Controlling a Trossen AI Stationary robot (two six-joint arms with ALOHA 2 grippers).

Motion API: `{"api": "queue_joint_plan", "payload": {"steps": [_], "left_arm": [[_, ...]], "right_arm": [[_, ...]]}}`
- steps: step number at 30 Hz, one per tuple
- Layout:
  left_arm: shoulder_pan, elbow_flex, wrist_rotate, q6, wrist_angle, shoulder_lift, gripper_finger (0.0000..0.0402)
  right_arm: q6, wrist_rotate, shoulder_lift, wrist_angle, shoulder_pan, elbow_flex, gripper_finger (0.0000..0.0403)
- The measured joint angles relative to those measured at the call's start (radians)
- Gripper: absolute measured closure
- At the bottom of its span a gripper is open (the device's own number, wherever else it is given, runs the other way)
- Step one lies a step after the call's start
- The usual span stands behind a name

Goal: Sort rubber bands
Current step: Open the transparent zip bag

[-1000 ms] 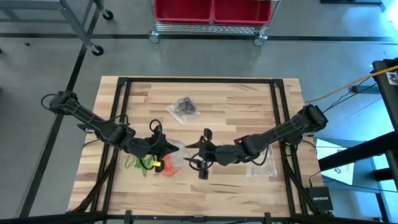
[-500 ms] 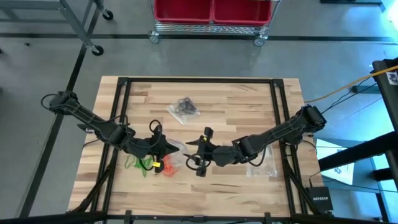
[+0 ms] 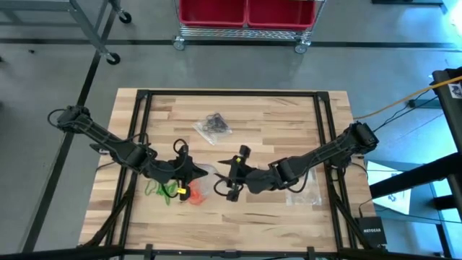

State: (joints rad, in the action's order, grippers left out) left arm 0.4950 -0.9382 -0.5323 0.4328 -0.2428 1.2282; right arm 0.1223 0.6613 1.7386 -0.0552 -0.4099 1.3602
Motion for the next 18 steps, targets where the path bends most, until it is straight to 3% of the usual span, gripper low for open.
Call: {"api": "queue_joint_plan", "payload": {"steps": [11, 14, 18], "left_arm": [[0.0, 0.0, -0.002, -0.014, 0.004, 0.0, 0.0401], [0.0, 0.0, -0.002, -0.019, 0.003, 0.0, 0.0401], [0.005, 0.0, -0.001, -0.046, -0.012, 0.0, 0.0401]], "right_arm": [[0.029, 0.0, 0.0, -0.04, 0.016, 0.0, 0.0355], [0.121, -0.075, 0.0, -0.046, 0.041, 0.0, 0.0395], [0.24, -0.265, 0.0, -0.051, 0.088, 0.0, 0.0394]]}}
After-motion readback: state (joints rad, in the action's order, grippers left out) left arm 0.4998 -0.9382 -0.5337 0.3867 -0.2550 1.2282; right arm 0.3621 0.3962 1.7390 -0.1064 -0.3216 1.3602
